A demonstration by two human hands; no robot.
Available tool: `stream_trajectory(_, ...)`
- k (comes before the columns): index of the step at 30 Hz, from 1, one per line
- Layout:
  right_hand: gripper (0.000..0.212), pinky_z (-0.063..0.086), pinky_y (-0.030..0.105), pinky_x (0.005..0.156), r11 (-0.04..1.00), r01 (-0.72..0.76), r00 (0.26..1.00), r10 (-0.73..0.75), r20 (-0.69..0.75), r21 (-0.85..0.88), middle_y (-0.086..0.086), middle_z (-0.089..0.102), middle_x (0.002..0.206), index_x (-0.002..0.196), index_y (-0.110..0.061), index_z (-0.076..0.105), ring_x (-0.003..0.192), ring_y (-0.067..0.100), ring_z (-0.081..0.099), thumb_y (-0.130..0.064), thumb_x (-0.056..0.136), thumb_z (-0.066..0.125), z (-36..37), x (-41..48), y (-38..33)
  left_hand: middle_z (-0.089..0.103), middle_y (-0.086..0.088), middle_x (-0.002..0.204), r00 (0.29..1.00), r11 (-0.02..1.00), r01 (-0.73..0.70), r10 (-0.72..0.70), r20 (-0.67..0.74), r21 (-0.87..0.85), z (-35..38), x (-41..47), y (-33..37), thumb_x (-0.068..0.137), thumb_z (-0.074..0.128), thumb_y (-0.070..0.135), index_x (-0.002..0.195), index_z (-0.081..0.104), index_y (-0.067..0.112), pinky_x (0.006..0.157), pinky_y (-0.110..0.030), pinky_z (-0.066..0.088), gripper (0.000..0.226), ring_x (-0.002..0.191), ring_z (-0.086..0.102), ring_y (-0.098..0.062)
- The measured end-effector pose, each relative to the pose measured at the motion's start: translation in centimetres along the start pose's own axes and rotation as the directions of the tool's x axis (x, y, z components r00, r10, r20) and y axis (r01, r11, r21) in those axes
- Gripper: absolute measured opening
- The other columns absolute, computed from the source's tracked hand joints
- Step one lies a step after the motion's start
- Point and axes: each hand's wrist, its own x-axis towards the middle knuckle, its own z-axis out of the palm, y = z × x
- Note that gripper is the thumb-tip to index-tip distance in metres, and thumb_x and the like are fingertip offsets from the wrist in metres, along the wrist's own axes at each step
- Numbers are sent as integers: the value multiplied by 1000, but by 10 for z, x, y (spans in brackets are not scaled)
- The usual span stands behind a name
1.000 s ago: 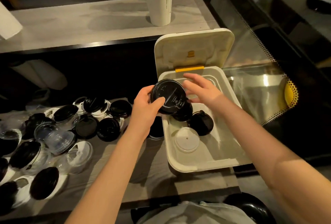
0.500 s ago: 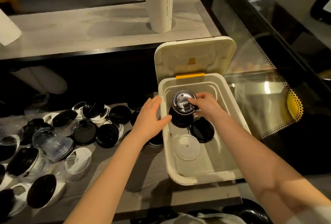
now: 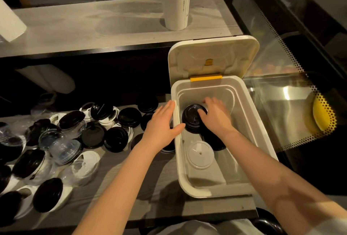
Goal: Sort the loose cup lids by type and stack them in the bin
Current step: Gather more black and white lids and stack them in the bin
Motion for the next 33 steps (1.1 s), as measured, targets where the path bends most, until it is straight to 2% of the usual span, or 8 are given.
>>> stream_trajectory(3, 43, 41, 37, 100, 966, 257, 951, -245, 190, -37, 6, 46, 138, 129, -15, 54, 126, 26, 43, -24, 87, 62, -4, -1, 4, 9, 7, 158, 1000, 1000, -15, 15, -13, -1, 0, 0, -1, 91, 54, 41, 151, 9, 22, 116, -31, 14, 78, 145, 8, -13)
stream_trajectory(5, 53, 33, 36, 108, 949, 290, 903, -230, 363, -120, 2, 34, 151, 139, -20, 46, 138, 22, 32, -27, 89, 62, -1, -2, 10, 10, 6, 158, 1000, 1000, -22, 22, -17, -6, 0, -1, 0, 91, 55, 41, 151, 9, 22, 116, -30, 15, 78, 145, 9, -12)
stream_trajectory(7, 56, 28, 33, 110, 955, 242, 906, -158, 394, -174, 0, 29, 154, 143, -24, 40, 142, 19, 25, -31, 91, 59, 2, -2, 14, 10, 6, 158, 1000, 1000, -23, 23, -21, -7, 1, 0, 0, 91, 54, 41, 151, 9, 22, 116, -31, 16, 78, 145, 9, -12)
stream_trajectory(14, 53, 46, 37, 78, 864, 324, 932, -221, 288, -386, 8, 44, 129, 130, -15, 46, 119, 26, 39, -40, 86, 62, 12, -8, -5, 8, 5, 158, 1000, 996, -13, 13, -2, 85, -3, -2, 2, 92, 51, 46, 151, 8, 21, 116, -34, 16, 77, 145, 7, -15)
stream_trajectory(18, 52, 45, 38, 87, 900, 272, 950, -194, 247, -342, 7, 48, 125, 128, -15, 47, 116, 27, 42, -43, 87, 60, 4, -8, -9, 13, 2, 158, 1000, 974, -15, 18, -13, 226, -16, -6, -5, 91, 41, 56, 150, 13, 21, 115, -41, 17, 75, 146, 6, -17)
stream_trajectory(24, 42, 38, 37, 96, 992, 126, 991, -126, -36, 8, 9, 54, 128, 130, -10, 51, 122, 28, 44, -31, 94, 54, -32, -8, -47, 16, 0, 157, 998, 926, 60, -43, -54, 373, -51, -16, -55, 94, 38, 52, 149, 20, 19, 115, -46, 16, 67, 146, 6, -19)
stream_trajectory(27, 38, 40, 35, 93, 978, 207, 973, -205, -109, 6, 8, 59, 123, 127, -11, 55, 118, 27, 48, -30, 94, 54, -39, -18, -83, 18, -1, 157, 997, 913, 73, -57, -51, 402, -72, -19, -83, 95, 40, 50, 148, 24, 18, 114, -47, 16, 64, 145, 7, -21)
stream_trajectory(33, 35, 41, 33, 95, 945, 323, 946, -321, -57, 45, 4, 57, 123, 126, -13, 56, 117, 23, 49, -26, 93, 53, -20, -40, -156, 27, -5, 153, 997, 917, 70, -48, -66, 392, -90, -26, -138, 94, 49, 41, 143, 35, 13, 115, -46, 20, 58, 144, 14, -25)
